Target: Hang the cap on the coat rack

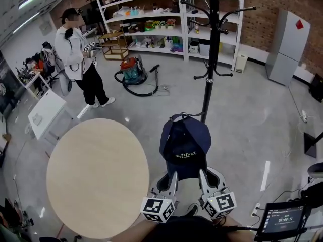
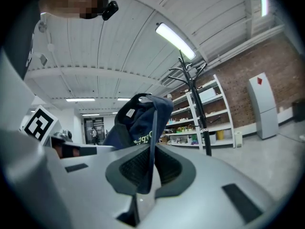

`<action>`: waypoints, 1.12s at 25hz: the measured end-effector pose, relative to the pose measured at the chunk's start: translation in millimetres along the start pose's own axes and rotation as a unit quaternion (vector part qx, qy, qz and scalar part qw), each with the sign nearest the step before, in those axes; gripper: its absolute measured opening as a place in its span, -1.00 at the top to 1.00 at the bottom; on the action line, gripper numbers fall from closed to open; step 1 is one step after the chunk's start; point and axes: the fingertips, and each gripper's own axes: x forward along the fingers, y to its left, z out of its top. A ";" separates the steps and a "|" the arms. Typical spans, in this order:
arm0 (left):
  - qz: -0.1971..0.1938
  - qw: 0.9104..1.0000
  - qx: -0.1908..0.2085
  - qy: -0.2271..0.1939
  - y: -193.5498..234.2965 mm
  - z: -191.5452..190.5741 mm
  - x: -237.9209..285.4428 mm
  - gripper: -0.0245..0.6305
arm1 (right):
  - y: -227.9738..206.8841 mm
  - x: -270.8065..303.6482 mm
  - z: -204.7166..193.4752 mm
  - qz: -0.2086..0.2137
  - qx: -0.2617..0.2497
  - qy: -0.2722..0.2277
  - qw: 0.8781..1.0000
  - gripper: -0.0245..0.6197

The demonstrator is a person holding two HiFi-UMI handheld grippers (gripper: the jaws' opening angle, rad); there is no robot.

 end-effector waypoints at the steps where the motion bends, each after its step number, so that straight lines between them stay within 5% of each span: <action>1: -0.004 1.000 0.003 -0.003 -9.1 3.5 7.7 0.81 | -9.9 -2.7 6.7 -0.003 0.000 -0.006 1.000 0.84; 13: -0.072 0.997 0.038 -0.019 -78.5 11.1 59.2 0.81 | -80.3 -37.4 33.9 -0.050 -0.009 -0.050 0.997 0.84; 19: -0.082 0.996 0.029 0.018 -73.6 -13.2 88.4 0.81 | -104.3 -28.2 11.8 -0.082 0.010 -0.029 0.996 0.84; 28: -0.132 0.991 0.025 0.003 -70.1 1.8 165.1 0.81 | -159.0 12.3 27.9 -0.120 -0.006 -0.046 0.992 0.84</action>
